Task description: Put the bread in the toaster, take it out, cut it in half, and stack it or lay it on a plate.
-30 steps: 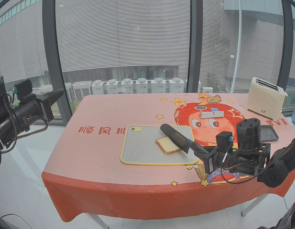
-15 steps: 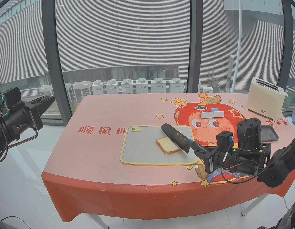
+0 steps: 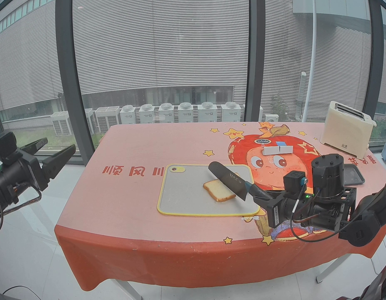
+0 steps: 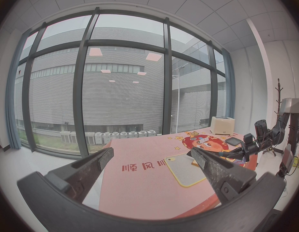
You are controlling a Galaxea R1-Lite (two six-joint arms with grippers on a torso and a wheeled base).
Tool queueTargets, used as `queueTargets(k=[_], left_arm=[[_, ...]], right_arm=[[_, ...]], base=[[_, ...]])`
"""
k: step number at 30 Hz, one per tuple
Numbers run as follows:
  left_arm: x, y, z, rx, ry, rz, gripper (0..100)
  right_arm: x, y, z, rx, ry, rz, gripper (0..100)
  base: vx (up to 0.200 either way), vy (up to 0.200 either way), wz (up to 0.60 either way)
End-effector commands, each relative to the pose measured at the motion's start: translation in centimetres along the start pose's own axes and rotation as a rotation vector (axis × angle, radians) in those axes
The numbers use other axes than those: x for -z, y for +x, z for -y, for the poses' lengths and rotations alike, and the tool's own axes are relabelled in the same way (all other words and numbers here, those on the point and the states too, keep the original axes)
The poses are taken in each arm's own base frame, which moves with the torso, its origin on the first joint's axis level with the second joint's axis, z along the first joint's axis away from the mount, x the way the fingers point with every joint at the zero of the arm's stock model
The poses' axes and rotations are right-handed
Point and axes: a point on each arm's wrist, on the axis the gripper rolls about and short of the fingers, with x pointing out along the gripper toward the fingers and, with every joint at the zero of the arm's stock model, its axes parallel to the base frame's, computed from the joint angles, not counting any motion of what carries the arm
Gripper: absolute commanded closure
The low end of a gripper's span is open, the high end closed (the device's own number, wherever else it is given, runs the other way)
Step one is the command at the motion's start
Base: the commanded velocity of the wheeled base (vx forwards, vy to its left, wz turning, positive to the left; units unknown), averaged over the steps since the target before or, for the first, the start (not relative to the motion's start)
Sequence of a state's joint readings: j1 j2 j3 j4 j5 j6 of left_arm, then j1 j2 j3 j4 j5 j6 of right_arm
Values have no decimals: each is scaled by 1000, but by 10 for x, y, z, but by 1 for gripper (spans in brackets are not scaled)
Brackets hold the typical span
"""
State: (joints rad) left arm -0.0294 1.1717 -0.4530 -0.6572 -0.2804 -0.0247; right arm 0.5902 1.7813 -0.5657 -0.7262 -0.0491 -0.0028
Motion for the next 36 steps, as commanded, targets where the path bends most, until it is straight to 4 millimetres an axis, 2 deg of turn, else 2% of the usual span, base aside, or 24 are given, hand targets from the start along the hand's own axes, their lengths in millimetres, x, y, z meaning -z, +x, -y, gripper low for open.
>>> queueTargets(k=[1,15,29,36], left_arm=[[14,-17,3,-25,-5,-15,0],[51,-48,11,-63,-20,-75,0],[86,-97,22,-115,-11,-17,0],[91,-116,27,-125,0,31,0]], right_arm=[[-3,-4,-1,-3,-1,15,100],[-5,-6,0,0,-1,26,100],[-4,-7,-1,-1,-4,22,100],[-5,-8,-1,-3,-2,29,100]], base=[[0,0,0],[0,0,0],[0,0,0],[0,0,0]])
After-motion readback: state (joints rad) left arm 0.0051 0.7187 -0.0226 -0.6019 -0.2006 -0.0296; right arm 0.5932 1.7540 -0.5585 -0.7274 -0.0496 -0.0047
